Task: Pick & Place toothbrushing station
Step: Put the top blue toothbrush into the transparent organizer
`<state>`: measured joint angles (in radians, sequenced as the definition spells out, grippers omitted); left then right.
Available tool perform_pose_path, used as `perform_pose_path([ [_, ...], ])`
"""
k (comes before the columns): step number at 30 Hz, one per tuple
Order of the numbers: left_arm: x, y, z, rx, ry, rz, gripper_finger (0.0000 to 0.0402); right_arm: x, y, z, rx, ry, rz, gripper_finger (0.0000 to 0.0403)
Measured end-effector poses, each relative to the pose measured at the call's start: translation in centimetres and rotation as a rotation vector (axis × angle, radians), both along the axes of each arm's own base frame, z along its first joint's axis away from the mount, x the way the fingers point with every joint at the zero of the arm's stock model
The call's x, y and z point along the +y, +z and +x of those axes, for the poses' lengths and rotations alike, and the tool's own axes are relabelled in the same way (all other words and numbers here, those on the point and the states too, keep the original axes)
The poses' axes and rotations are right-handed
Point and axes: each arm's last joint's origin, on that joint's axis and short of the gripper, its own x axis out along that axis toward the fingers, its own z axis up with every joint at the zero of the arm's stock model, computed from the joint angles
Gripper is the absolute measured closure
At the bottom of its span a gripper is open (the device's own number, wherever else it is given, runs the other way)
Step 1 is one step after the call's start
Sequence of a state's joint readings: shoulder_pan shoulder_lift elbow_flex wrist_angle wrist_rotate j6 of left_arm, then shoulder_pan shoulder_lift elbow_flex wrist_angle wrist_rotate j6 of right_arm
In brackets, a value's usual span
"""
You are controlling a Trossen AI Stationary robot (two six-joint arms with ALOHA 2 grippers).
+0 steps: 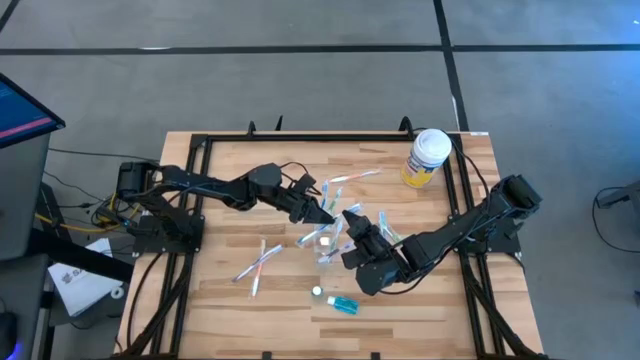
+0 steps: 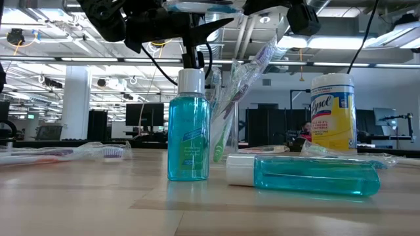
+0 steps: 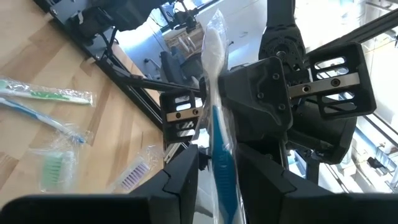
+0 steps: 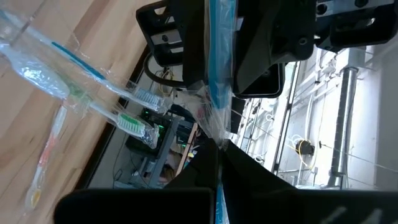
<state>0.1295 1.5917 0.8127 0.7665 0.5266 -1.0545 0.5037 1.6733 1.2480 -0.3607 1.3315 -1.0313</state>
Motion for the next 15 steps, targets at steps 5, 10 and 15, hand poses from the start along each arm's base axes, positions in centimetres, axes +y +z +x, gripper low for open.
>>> perform_pose_path([
  [5, 0.00, -0.01, 0.00, 0.000, 0.002, 0.002, 0.0310, 0.00, 0.00, 0.00, 0.000, 0.000, 0.000, 0.0403],
  [10, -0.01, 0.00, -0.01, -0.006, 0.001, 0.014, 0.0337, 0.00, -0.01, 0.00, 0.000, 0.001, 0.001, 0.0403],
  [15, 0.00, -0.04, -0.02, -0.010, 0.001, 0.030, 0.0367, 0.00, -0.01, 0.00, 0.000, 0.001, 0.001, 0.0400],
])
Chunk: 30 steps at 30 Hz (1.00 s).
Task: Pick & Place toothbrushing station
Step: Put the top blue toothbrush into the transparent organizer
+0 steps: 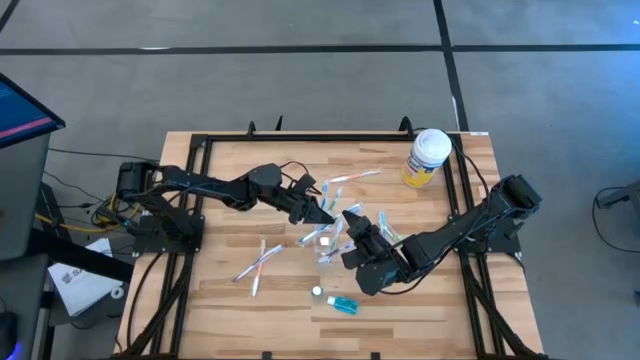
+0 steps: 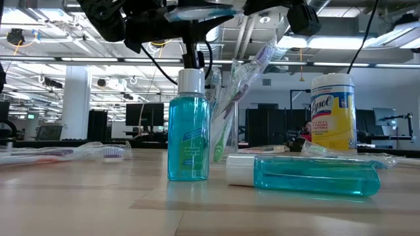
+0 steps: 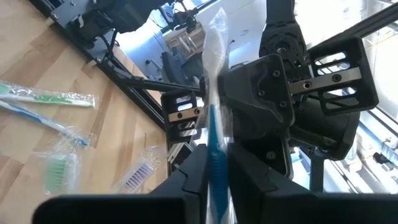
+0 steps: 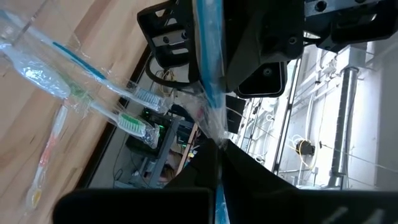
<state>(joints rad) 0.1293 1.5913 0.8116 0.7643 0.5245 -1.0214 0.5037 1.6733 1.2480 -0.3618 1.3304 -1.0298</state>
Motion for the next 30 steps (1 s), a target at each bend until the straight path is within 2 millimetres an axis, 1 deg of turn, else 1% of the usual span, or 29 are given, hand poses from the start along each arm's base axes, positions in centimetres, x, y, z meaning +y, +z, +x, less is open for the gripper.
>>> perform_pose_path([
  [3, 0.0, 0.0, 0.0, -0.005, 0.000, 0.016, 0.0370, 0.0, 0.0, 0.0, -0.001, -0.001, -0.001, 0.0396],
  [9, 0.0, 0.0, 0.0, -0.010, 0.000, 0.026, 0.0363, 0.0, 0.0, 0.0, -0.012, -0.003, 0.006, 0.0379],
  [14, 0.1, 0.1, 0.0, -0.031, 0.020, 0.062, 0.0376, 0.0, 0.1, -0.1, -0.030, -0.032, -0.017, 0.0365],
  [20, 0.1, 0.1, 0.0, -0.040, 0.037, 0.079, 0.0378, -0.1, 0.2, -0.1, -0.043, -0.061, -0.044, 0.0364],
  [30, 0.1, 0.1, 0.0, -0.059, 0.037, 0.119, 0.0379, 1.0, 0.2, -0.8, -0.108, -0.053, -0.013, 0.0356],
])
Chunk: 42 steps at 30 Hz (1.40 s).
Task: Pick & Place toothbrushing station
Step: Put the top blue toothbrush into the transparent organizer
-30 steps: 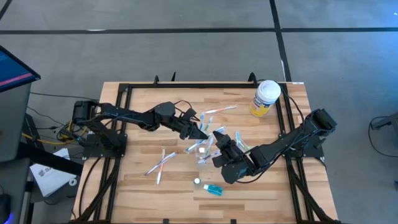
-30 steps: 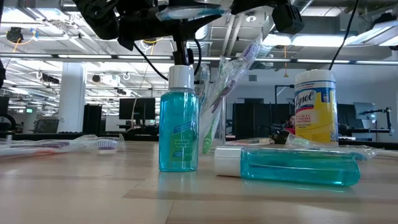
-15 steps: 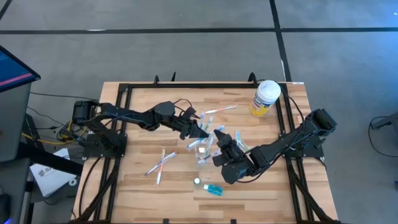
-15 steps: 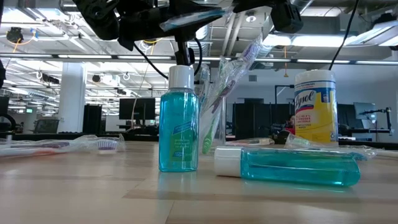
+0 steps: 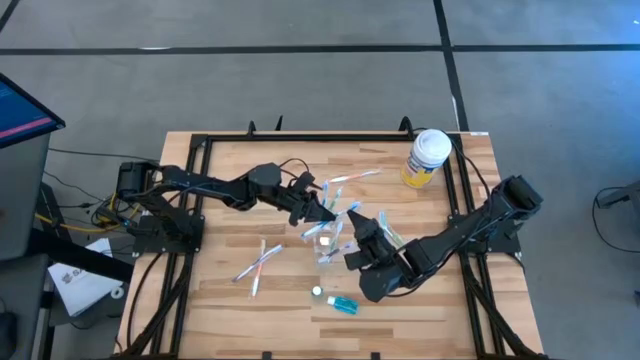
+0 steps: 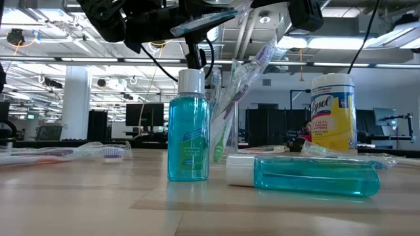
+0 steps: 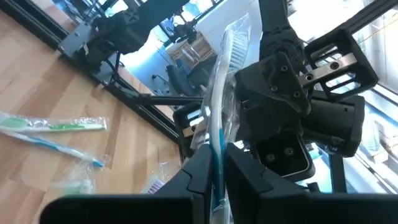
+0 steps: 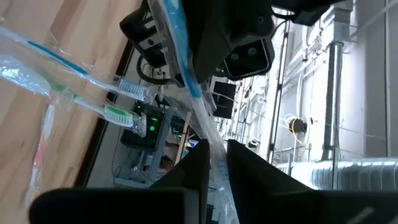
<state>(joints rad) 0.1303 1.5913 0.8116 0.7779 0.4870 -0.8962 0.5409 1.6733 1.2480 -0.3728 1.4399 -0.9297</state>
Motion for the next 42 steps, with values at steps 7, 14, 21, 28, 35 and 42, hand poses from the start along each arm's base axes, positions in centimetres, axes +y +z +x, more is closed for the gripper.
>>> perform_pose_path([
  [7, 0.2, 0.1, 0.0, -0.029, 0.047, 0.050, 0.0379, 0.3, -0.3, -1.2, -0.044, -0.008, 0.018, 0.0355],
  [14, 0.2, 0.3, 0.0, -0.068, 0.076, 0.107, 0.0379, -0.3, 0.6, -3.5, -0.169, -0.013, 0.123, 0.0355],
  [21, -0.1, 0.4, 0.2, -0.098, 0.146, 0.200, 0.0379, -0.6, 1.5, -5.7, -0.279, -0.005, 0.288, 0.0355],
  [28, -2.7, 0.4, 0.4, -0.123, 0.189, 0.302, 0.0379, -1.6, 1.5, -7.1, -0.336, -0.056, 0.426, 0.0355],
  [35, -6.1, 0.4, 0.3, -0.147, 0.235, 0.433, 0.0379, -2.2, 1.4, -8.0, -0.399, -0.103, 0.466, 0.0355],
  [42, -8.6, -0.5, -0.5, -0.107, 0.364, 0.544, 0.0379, -2.5, 1.4, -8.3, -0.450, -0.126, 0.497, 0.0355],
])
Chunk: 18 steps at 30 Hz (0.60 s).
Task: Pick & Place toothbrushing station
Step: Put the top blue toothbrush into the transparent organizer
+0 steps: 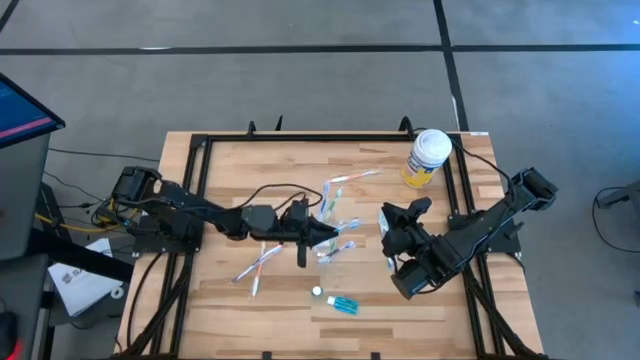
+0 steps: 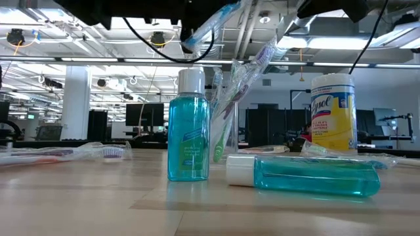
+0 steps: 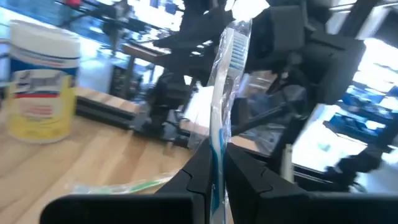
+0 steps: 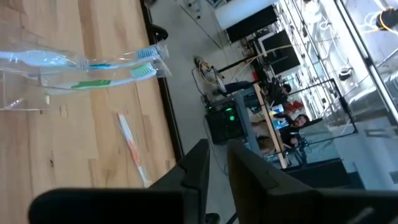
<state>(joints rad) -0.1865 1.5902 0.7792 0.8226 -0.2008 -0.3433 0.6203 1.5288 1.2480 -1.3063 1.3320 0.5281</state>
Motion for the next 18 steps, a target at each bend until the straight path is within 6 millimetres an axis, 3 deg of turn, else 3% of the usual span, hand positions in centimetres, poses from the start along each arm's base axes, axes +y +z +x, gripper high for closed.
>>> perform_pose_path([
  [7, -1.3, -0.9, -1.1, -0.009, 0.120, 0.014, 0.0379, -0.2, 0.0, -0.1, -0.024, -0.016, 0.014, 0.0355],
  [18, -2.1, -1.9, -1.8, -0.060, 0.154, 0.006, 0.0379, -1.1, 0.0, 0.4, -0.044, -0.060, 0.026, 0.0355],
])
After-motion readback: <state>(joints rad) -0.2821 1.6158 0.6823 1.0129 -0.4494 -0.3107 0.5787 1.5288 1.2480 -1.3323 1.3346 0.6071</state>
